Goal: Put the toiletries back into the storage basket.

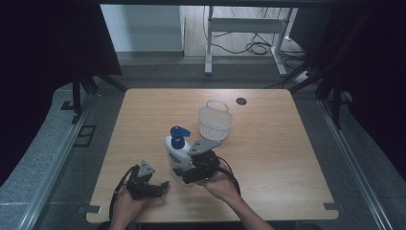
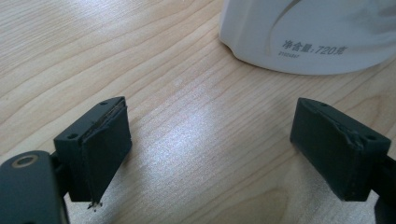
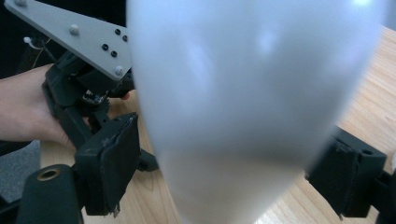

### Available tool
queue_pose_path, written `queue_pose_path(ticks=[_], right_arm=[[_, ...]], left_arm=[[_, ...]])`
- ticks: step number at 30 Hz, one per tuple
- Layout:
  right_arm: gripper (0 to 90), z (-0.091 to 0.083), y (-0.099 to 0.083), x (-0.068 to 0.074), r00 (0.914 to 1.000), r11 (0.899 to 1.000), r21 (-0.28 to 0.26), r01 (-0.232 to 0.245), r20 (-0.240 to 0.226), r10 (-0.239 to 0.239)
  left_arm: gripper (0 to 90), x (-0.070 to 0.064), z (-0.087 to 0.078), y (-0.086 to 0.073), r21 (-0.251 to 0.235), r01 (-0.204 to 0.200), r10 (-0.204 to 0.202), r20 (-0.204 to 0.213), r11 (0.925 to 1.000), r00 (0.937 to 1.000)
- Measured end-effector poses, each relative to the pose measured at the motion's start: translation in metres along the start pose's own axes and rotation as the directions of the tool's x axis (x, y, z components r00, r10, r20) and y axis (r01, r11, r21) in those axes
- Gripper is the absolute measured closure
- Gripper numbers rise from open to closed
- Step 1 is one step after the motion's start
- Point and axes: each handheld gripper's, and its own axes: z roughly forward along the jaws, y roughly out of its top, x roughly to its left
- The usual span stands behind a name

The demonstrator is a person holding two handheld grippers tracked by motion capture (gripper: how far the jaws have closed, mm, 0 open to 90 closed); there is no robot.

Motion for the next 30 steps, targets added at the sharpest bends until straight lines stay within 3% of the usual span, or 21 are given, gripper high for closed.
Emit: queue_pose_path(ticks=[14, 17, 30], right_arm=[[28.5, 0.015, 0.005, 0.003, 0.9987, 1.0, -0.001, 0.023, 0.045, -0.023], [35.2, 0.016, 0.006, 0.003, 0.9978, 1.0, 0.001, 0.027, 0.06, -0.027], [36.5, 0.013, 0.008, 0.003, 0.9981, 1.0, 0.021, 0.023, 0.057, -0.024]], left_arm=[[11.6, 0.0, 0.0, 0.0, 0.0, -0.001, 0.001, 0.001, 1.0, 1.0], [11.6, 0.0, 0.0, 0.0, 0.001, -0.001, 0.001, 0.001, 1.0, 1.0], [11.6, 0.0, 0.0, 0.0, 0.0, -0.003, 0.003, 0.003, 1.0, 1.0]])
